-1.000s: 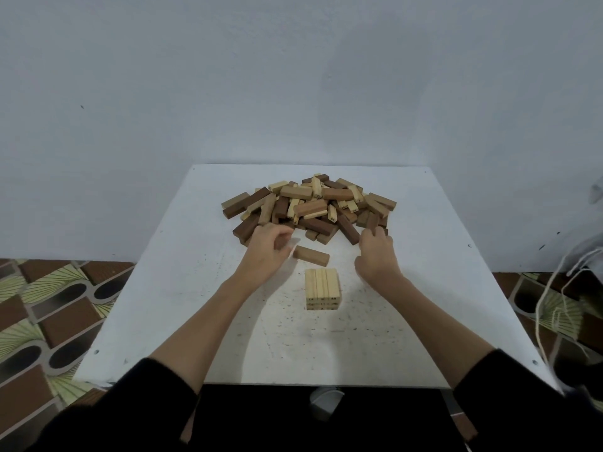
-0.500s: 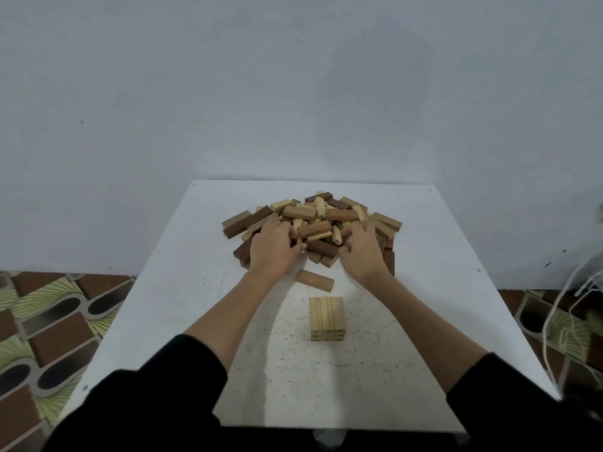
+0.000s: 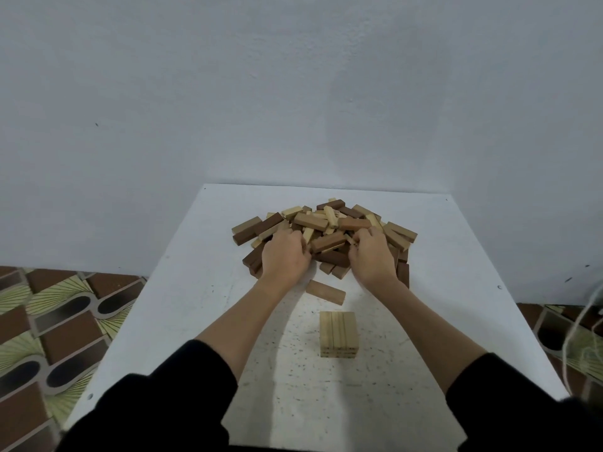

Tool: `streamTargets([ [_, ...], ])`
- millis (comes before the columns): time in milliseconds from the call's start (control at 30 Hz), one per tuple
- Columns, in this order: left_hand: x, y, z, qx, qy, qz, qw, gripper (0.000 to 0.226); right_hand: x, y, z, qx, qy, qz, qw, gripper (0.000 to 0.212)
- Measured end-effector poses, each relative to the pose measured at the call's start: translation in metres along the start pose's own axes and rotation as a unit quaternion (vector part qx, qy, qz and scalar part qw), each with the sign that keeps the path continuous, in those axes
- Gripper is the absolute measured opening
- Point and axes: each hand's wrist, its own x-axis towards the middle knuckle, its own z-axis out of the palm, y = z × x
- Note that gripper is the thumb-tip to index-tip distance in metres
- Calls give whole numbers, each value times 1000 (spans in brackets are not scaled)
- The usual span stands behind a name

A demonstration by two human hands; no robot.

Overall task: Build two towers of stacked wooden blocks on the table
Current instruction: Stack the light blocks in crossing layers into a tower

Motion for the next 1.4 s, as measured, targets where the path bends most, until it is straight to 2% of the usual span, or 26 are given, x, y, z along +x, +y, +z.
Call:
streamTargets([
  [167,-12,-15,-7,-106,37,-52,992,19,-6,-4,-14,104,45,35,993,18],
  [333,-33,-31,-18,-233,62,-98,966,15,-20,-23,-18,191,73,41,978,22],
  [400,-43,-37,-22,-285,60,-117,949,11,-27,-35,-17,223,35,31,974,21],
  [500,-59,-48,-25,-319,56,-142,935,7,-36,-57,-11,211,-99,-1,973,16],
  [600,-74,-64,-28,-312,63,-153,936,12,-49,-82,0,160,-189,-46,968,15],
  [700,-89,-81,-30,-288,51,-172,941,13,-66,-103,23,127,-221,-60,965,18],
  [833,-106,-99,-36,-258,44,-202,944,11,-78,-120,58,81,-182,-45,979,21],
  [900,-111,-103,-38,-236,42,-189,952,11,-78,-123,67,84,-166,-31,982,15],
  [1033,-115,-109,-38,-184,39,-152,970,13,-80,-127,78,182,-158,4,970,10],
  [1100,-116,-110,-34,-199,30,-154,967,9,-83,-129,77,241,-151,49,957,20],
  [1233,-120,-110,-26,-210,-10,-105,972,34,-87,-130,73,308,-138,80,938,28],
  [1333,-120,-107,-21,-209,6,-89,974,32,-91,-130,74,287,-105,49,951,35],
  [1400,-117,-106,-19,-222,23,-97,970,31,-93,-125,75,249,-89,57,963,22],
])
